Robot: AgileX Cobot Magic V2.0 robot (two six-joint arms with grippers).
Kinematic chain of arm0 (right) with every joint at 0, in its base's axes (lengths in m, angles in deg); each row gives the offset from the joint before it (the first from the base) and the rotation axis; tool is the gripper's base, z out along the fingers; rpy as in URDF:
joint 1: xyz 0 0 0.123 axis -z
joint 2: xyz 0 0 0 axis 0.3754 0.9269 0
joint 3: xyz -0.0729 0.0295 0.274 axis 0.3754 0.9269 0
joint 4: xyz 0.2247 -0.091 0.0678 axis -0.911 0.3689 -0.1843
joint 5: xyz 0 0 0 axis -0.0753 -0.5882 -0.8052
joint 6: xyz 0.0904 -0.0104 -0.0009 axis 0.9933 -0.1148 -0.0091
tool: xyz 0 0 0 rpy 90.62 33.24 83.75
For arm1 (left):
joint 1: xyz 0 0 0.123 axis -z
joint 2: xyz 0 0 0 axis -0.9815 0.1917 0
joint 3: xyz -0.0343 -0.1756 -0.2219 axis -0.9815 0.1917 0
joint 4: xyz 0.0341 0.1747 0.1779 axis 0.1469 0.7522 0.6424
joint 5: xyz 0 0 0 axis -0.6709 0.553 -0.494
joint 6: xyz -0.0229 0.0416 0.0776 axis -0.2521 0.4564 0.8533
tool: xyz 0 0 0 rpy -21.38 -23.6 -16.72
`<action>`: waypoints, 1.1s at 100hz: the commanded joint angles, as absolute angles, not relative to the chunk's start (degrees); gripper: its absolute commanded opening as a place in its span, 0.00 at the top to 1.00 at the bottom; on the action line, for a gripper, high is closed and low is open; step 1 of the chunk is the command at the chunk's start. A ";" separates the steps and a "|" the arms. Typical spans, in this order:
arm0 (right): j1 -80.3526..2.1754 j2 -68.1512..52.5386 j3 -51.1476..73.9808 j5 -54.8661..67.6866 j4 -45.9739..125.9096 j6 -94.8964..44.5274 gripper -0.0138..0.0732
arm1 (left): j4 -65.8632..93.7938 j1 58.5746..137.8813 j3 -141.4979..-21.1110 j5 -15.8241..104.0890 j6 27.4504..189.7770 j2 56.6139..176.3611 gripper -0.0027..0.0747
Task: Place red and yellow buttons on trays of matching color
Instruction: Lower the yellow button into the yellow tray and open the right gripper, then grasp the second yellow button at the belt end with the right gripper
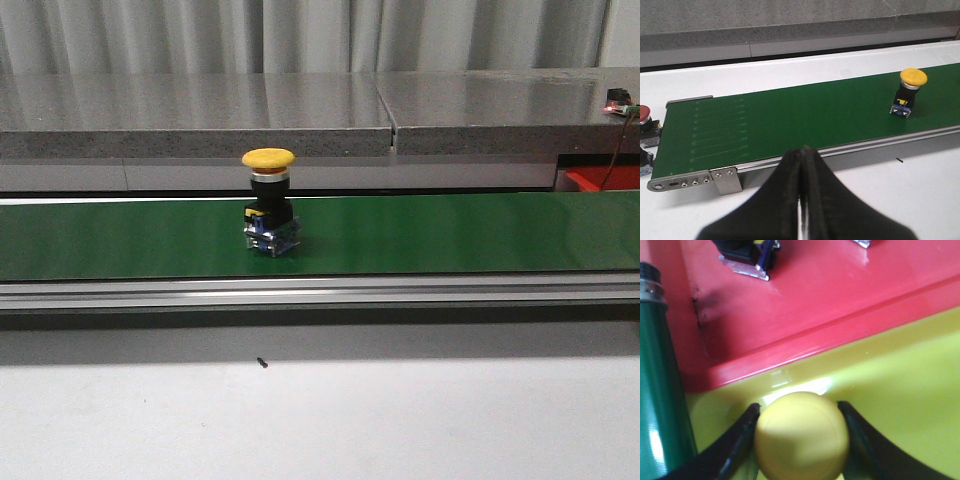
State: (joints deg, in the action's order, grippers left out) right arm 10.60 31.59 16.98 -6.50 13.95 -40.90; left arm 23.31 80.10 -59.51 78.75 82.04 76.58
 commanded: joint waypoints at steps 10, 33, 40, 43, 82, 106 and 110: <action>10.92 29.37 15.83 -5.11 12.29 -41.70 0.28 | 21.92 80.47 -61.02 74.99 81.93 77.21 0.99; 10.92 25.15 16.10 -4.96 13.86 -43.43 0.13 | 21.92 80.47 -61.02 74.99 81.93 77.21 0.99; 10.92 22.29 16.70 -3.83 13.80 -44.12 0.15 | 21.92 80.47 -61.02 74.99 81.93 77.21 0.99; 10.92 20.66 17.10 -3.27 13.72 -44.12 0.16 | 21.92 80.47 -61.02 74.99 81.93 77.21 0.99; 0.15 7.73 18.22 -5.52 14.19 -44.95 0.16 | 21.92 80.35 -61.02 74.99 81.93 77.21 0.99; -9.92 1.51 18.22 -8.55 15.09 -45.00 0.16 | 21.92 80.35 -61.02 74.99 81.93 77.21 0.99; -11.05 0.86 18.22 -9.24 15.46 -45.00 0.16 | 21.92 80.35 -61.02 74.99 81.93 77.21 0.99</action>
